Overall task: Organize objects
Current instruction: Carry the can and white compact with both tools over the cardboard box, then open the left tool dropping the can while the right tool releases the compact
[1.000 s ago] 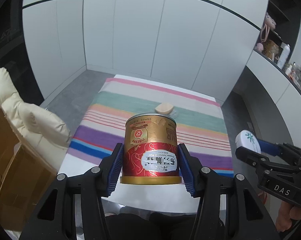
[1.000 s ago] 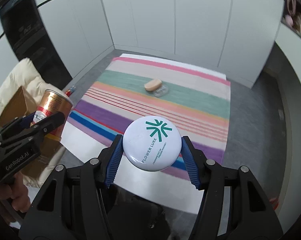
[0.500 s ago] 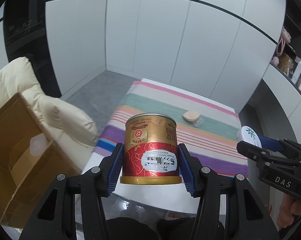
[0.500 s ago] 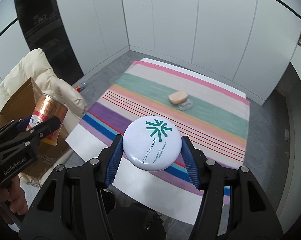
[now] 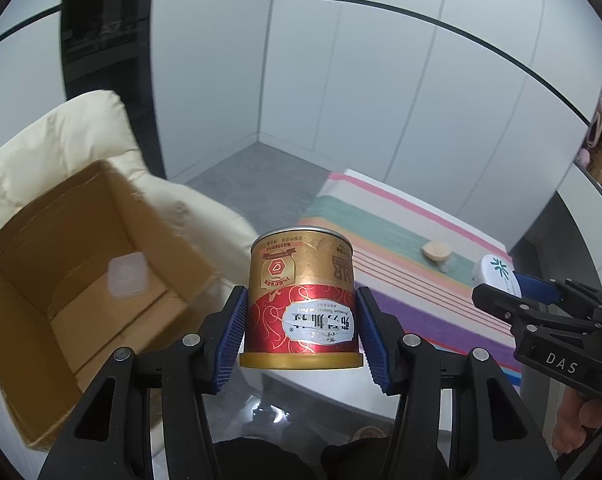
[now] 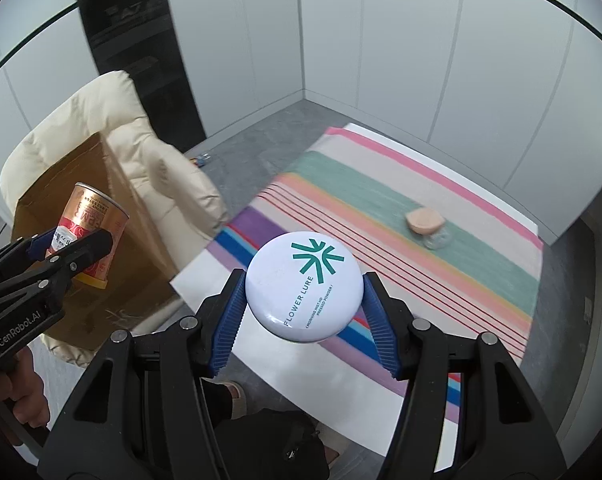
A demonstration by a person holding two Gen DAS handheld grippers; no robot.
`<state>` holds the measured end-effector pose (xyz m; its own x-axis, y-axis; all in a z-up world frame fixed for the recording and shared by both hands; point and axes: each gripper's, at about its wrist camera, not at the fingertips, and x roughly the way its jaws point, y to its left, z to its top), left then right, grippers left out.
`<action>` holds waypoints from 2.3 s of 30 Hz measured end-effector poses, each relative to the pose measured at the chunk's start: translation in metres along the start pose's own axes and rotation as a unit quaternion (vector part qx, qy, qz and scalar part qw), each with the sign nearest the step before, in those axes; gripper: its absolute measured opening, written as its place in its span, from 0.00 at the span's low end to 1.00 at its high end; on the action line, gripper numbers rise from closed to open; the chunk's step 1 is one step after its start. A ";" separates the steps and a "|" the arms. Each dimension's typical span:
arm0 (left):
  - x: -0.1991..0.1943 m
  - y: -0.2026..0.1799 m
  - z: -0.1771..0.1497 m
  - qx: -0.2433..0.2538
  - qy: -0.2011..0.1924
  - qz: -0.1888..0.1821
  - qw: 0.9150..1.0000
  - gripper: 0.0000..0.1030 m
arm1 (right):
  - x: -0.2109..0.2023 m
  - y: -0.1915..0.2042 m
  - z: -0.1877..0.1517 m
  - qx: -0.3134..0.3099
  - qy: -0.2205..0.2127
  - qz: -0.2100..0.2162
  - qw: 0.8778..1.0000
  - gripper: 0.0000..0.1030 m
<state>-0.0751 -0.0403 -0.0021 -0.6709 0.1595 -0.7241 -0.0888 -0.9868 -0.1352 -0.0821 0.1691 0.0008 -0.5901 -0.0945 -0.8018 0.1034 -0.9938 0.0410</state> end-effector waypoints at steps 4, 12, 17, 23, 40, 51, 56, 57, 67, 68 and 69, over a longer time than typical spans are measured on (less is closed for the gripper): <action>-0.007 0.025 -0.002 -0.015 -0.005 0.016 1.000 0.53 | 0.006 0.024 0.008 -0.017 -0.002 0.014 1.000 0.59; -0.019 0.068 -0.006 -0.044 -0.008 0.042 0.998 0.53 | 0.018 0.072 0.020 -0.053 -0.001 0.043 0.998 0.59; -0.030 0.089 -0.010 -0.058 -0.012 0.058 0.997 0.53 | 0.022 0.100 0.024 -0.074 -0.001 0.056 0.996 0.59; -0.036 0.112 -0.018 -0.068 -0.009 0.075 0.995 0.53 | 0.024 0.133 0.027 -0.100 -0.001 0.074 0.992 0.59; -0.060 0.180 -0.042 -0.102 -0.028 0.132 0.986 0.96 | 0.037 0.224 0.033 -0.159 0.001 0.116 0.980 0.59; -0.091 0.232 -0.061 -0.146 -0.036 0.195 0.969 1.00 | 0.050 0.280 0.035 -0.180 0.020 0.142 0.973 0.59; -0.100 0.249 -0.067 -0.162 -0.040 0.194 0.967 1.00 | 0.052 0.301 0.033 -0.190 0.029 0.159 0.968 0.59; -0.101 0.251 -0.068 -0.165 -0.039 0.194 0.966 1.00 | 0.052 0.304 0.033 -0.193 0.029 0.162 0.967 0.60; -0.098 0.254 -0.068 -0.172 -0.038 0.200 0.964 1.00 | 0.045 0.311 0.033 -0.201 0.002 0.156 0.967 0.88; -0.098 0.253 -0.068 -0.171 -0.039 0.200 0.964 1.00 | 0.045 0.309 0.033 -0.199 0.002 0.155 0.968 0.89; -0.097 0.251 -0.067 -0.170 -0.040 0.199 0.964 1.00 | 0.046 0.307 0.034 -0.197 0.002 0.153 0.968 0.92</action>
<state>0.0170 -0.3021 -0.0110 -0.6571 -0.2462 -0.7125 0.4256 -0.9013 -0.0811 -0.1045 -0.1422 -0.0031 -0.4816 -0.3795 -0.7900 0.5702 -0.8202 0.0464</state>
